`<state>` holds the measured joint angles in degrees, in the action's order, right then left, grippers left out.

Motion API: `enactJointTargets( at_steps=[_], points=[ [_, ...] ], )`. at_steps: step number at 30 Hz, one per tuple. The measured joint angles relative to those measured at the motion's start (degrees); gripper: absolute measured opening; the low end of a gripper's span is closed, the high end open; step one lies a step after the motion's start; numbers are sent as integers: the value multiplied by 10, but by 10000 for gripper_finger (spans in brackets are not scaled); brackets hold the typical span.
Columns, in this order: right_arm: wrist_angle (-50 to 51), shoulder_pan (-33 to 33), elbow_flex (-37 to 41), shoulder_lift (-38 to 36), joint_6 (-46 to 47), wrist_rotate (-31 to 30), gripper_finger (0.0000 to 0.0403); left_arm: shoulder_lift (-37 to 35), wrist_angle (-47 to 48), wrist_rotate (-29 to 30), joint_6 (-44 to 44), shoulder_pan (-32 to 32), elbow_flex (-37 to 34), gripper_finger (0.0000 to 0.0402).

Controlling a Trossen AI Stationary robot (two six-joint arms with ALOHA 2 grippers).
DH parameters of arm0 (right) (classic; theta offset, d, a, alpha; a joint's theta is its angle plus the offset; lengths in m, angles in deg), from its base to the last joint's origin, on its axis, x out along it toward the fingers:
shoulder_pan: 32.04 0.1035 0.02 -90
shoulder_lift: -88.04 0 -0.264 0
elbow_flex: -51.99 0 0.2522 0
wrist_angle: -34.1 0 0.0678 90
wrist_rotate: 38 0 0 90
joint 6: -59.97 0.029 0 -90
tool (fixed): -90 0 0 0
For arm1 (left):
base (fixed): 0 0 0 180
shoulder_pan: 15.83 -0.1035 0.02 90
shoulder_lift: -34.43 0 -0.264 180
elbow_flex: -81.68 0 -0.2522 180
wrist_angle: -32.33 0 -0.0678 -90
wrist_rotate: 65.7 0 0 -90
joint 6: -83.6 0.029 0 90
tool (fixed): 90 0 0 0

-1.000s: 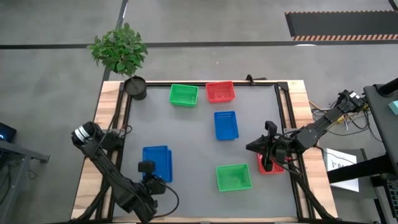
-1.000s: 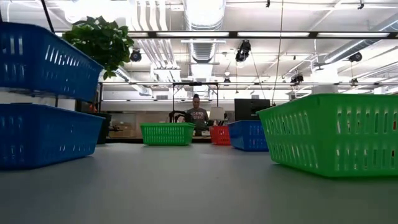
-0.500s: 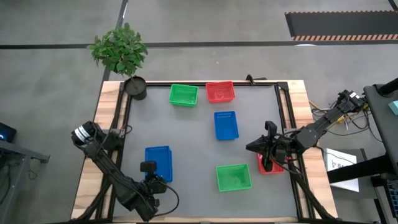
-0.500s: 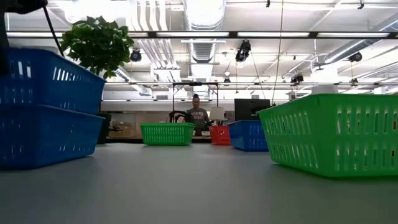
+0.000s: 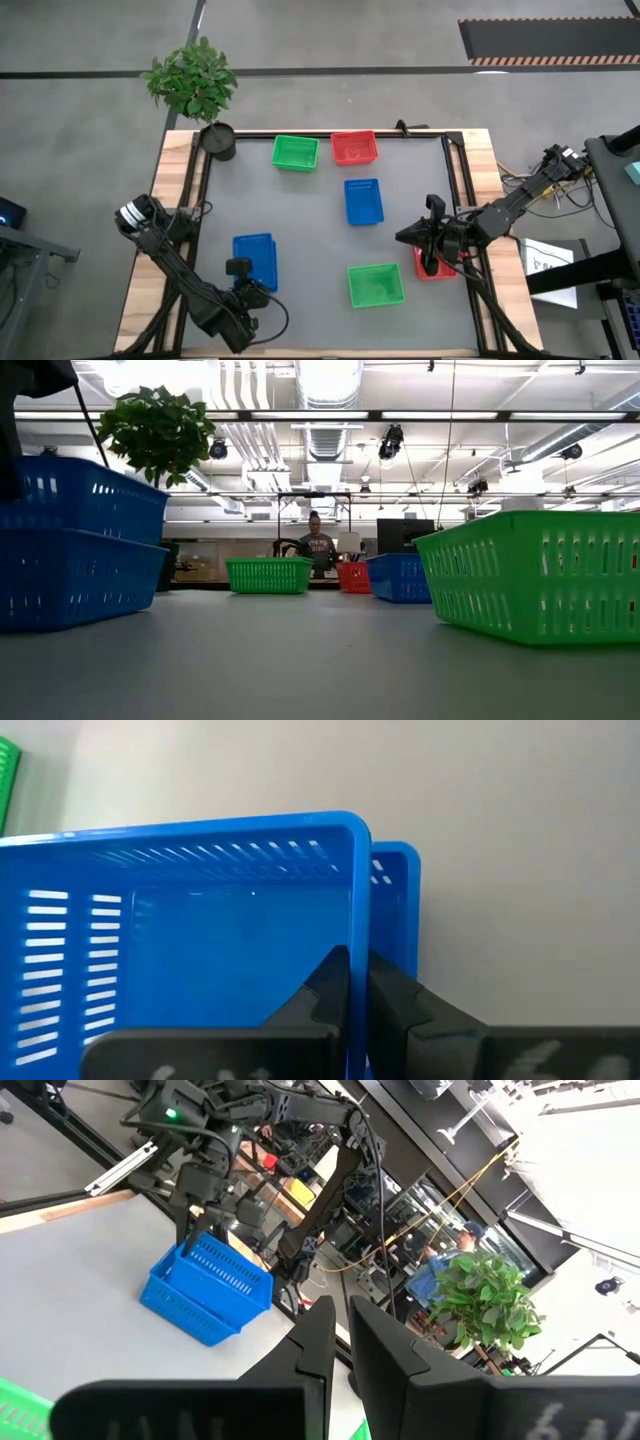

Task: Stack baskets by color
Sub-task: Stack the bottom right blue bin on the bottom left blue bin

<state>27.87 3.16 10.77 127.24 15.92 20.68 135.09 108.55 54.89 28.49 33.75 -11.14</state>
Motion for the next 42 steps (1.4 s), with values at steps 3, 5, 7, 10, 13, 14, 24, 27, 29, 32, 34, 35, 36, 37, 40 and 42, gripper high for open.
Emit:
enactJointTargets(
  at_steps=[3, 5, 7, 10, 13, 14, 24, 27, 29, 32, 34, 35, 36, 37, 40, 42],
  points=[
    [0, 0, 0, 0, 0, 0, 27, 0, -6, -1, 0, 0, -8, 0],
    [0, 0, 0, 0, 0, 0, 27, 0, -7, -1, 0, 0, -12, 0],
    [0, 0, 0, 0, 0, 0, 27, -2, -12, -2, 0, 0, -15, 0],
    [0, 0, 0, 0, 1, 0, 27, -5, -15, -3, 0, 0, -15, 0],
    [0, 0, 0, 0, 1, 0, 27, -12, -21, -11, -1, 0, -14, 0],
    [0, 0, 0, 0, 1, 0, 27, -15, -28, -15, -1, 0, -15, 0],
    [0, 0, 0, 0, 1, 0, 27, -21, -36, -18, -1, -1, -18, 0],
    [0, 0, 0, 0, 1, 0, 27, -22, -37, -18, -1, -1, -18, 1],
    [0, 0, 0, 0, 1, 0, 27, -22, -40, -18, -2, -1, -18, 8],
    [0, 0, 0, 0, 2, 0, 27, -22, -40, -18, -5, -1, -18, 36],
    [0, 0, 0, 0, 5, 0, 27, -22, -40, -18, -16, -2, -18, 60],
    [0, 0, 0, 0, 5, 0, 27, -22, -40, -18, -16, -2, -18, 73],
    [0, 0, 0, 0, 5, 0, 27, -22, -40, -17, -16, -2, -18, 84],
    [0, 0, 0, 0, 5, 0, 27, -22, -40, -18, -16, -2, -18, 95],
    [0, 0, 0, 0, 5, 0, 27, -22, -38, -24, -16, -7, -14, 121],
    [0, 0, 0, 0, 5, 0, 27, -24, -40, -38, -13, -11, -4, 132]
  ],
)
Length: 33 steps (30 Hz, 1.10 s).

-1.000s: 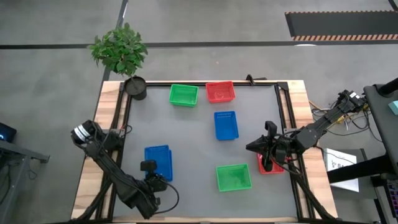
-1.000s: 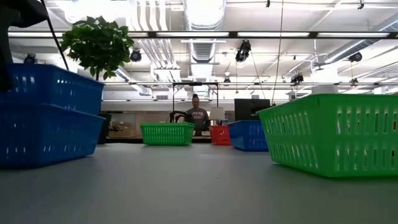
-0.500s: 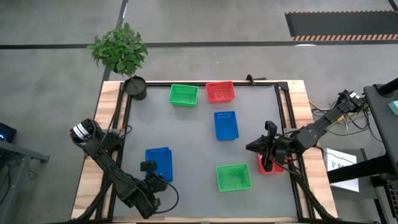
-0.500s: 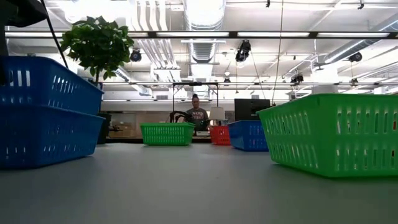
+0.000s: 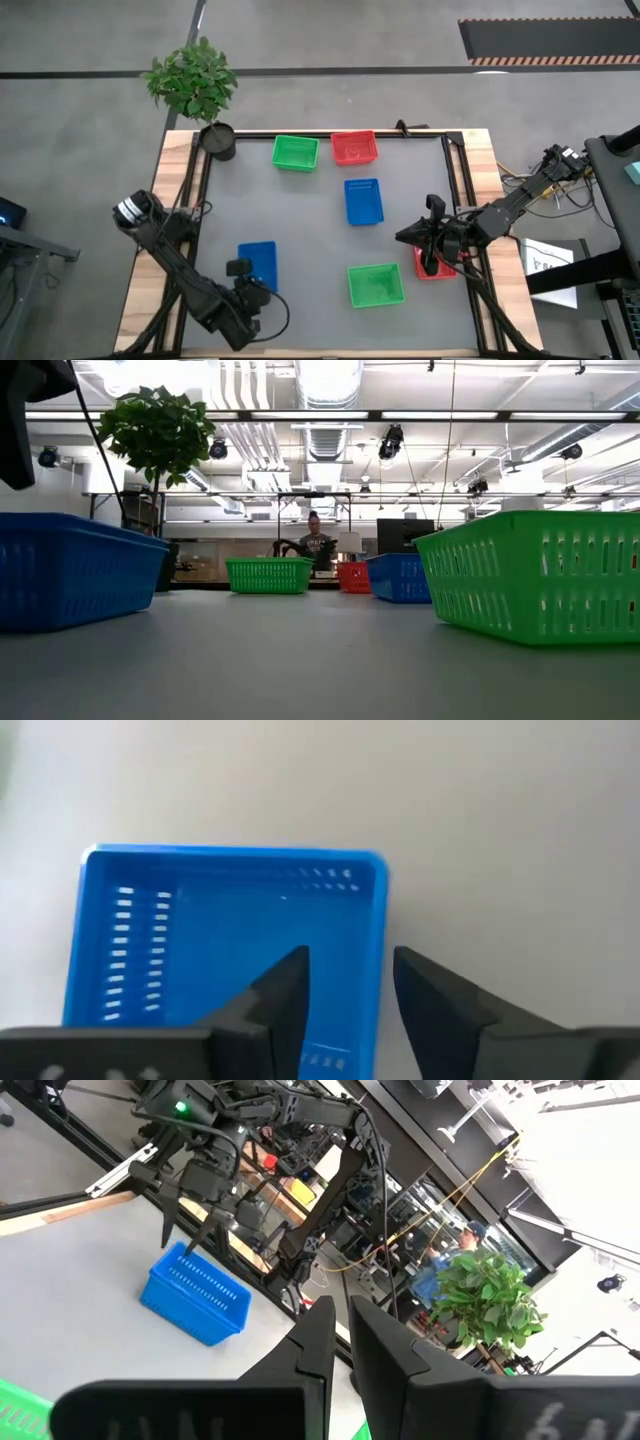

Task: Stack baskets by color
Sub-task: Stack the bottom right blue bin on the bottom left blue bin, then stack the bottom green bin on the green bin

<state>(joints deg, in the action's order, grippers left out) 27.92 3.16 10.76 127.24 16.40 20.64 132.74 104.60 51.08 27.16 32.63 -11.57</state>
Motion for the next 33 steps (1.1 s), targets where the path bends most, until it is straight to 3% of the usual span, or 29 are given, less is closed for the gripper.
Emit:
enactJointTargets(
  at_steps=[6, 10, 19, 26, 33],
  points=[
    [0, 0, 0, 0, -1, 0, 27, -21, 0, -22, 4, -15, 26, 136],
    [3, 0, 0, 0, -1, 0, 27, -44, -22, 18, 31, -32, 30, 136],
    [22, 0, 0, 0, 22, 0, 27, -76, -170, 38, 290, -117, 4, 136],
    [22, -2, -1, 0, 33, 0, 27, -114, -290, 31, 455, -191, -102, 136],
    [31, -29, -1, 2, 94, 0, 27, -163, -452, 12, 510, -266, -218, 136]
  ],
)
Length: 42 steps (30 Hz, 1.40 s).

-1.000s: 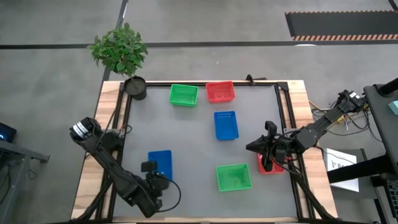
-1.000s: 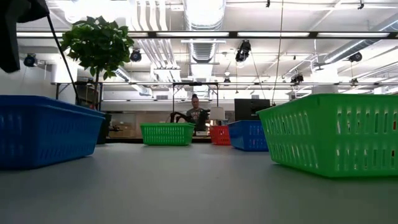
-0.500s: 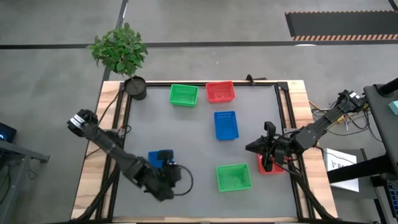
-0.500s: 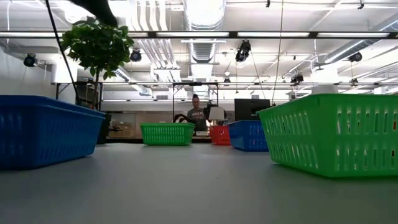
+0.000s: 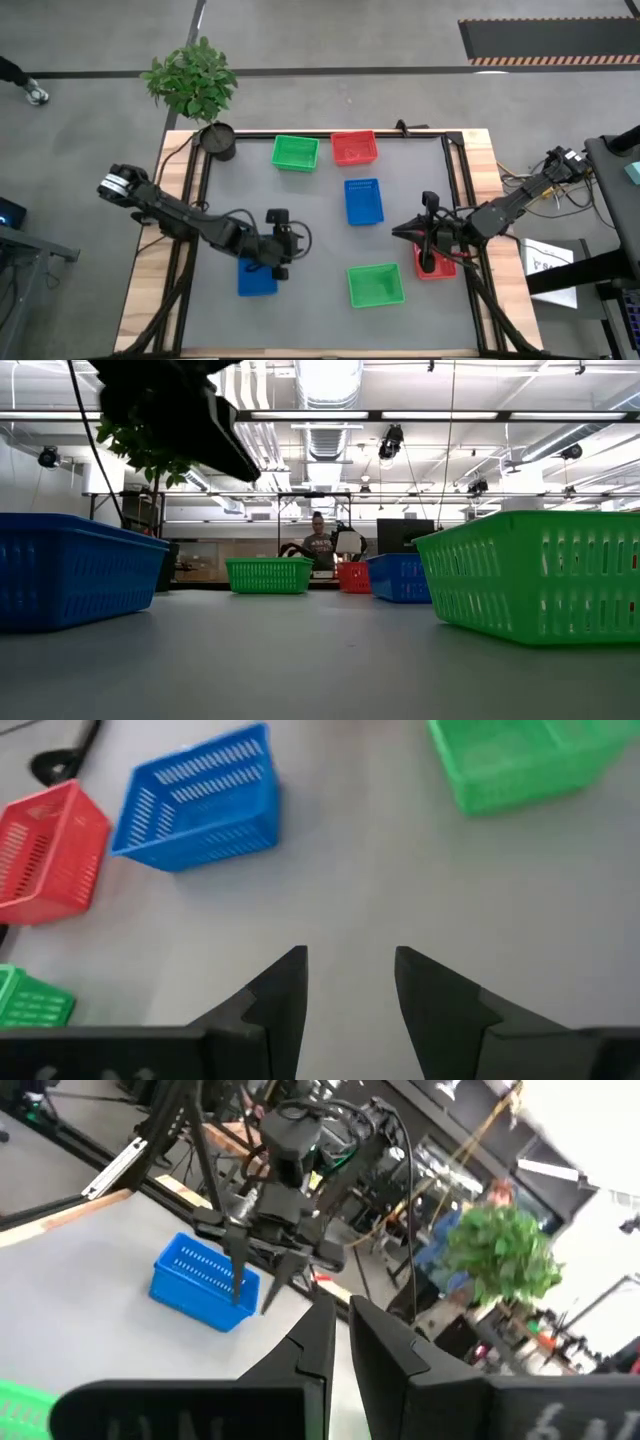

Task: Stack baskets by color
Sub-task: Stack the bottom green bin on the green bin

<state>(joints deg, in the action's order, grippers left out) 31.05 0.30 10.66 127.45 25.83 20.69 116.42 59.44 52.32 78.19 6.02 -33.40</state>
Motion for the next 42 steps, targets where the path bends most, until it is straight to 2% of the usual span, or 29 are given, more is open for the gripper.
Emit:
enactJointTargets(
  at_steps=[4, 8, 11, 16, 21, 25, 29, 36, 42],
  points=[
    [16, -3, -9, 6, 55, 0, 27, -7, -39, 0, 2, -21, -17, 136],
    [121, -2, -57, 25, 140, 7, 27, -1, -76, -4, 26, -25, -9, 136],
    [206, -2, -97, 52, 197, 31, 27, 7, -116, -6, 48, -25, -4, 136],
    [332, 1, -154, 112, 291, 106, 27, 10, -177, -7, 41, -23, -3, 136],
    [445, 23, -179, 165, 368, 108, 27, 14, -229, -11, 18, -20, -6, 136],
    [475, 29, -173, 186, 397, 108, 27, 29, -270, -42, 18, -20, -2, 136],
    [456, 29, -157, 188, 362, 106, 27, 62, -303, -71, 17, -19, 18, 136],
    [271, 28, -103, 131, 163, 99, 27, 142, -298, -120, 15, -19, 95, 136],
    [225, 25, -93, 78, 120, 77, 27, 196, -233, -147, 7, -11, 185, 136]
  ],
)
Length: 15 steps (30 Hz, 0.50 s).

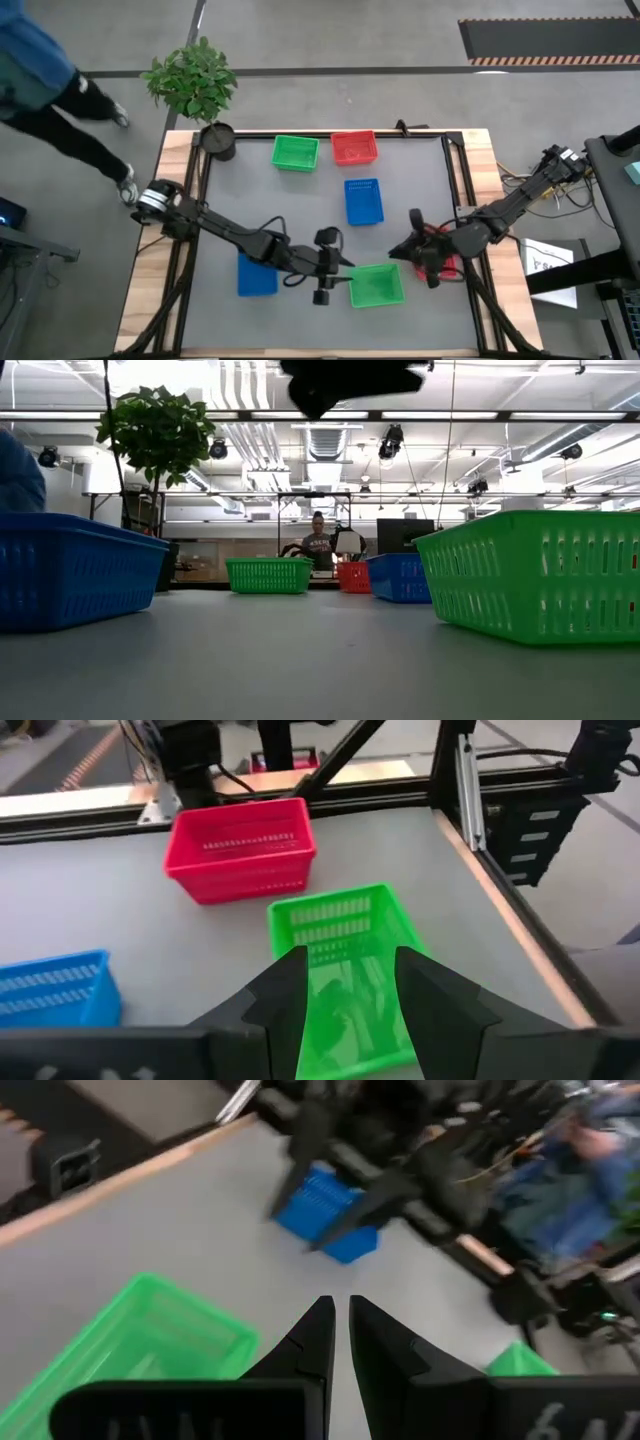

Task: Stack baskets by color
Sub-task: Stack the bottom green bin on the green bin

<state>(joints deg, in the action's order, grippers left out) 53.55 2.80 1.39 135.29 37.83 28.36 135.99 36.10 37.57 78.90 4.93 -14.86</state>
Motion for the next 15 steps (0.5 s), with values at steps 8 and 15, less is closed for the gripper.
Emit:
enactJointTargets(
  at_steps=[8, 15],
  points=[
    [-13, 0, 4, -34, 12, -4, 27, 83, 129, -23, -55, 19, 154, 136],
    [-13, 0, 5, -29, 37, -4, 27, 154, 130, -40, -95, 29, 227, 136]
  ],
)
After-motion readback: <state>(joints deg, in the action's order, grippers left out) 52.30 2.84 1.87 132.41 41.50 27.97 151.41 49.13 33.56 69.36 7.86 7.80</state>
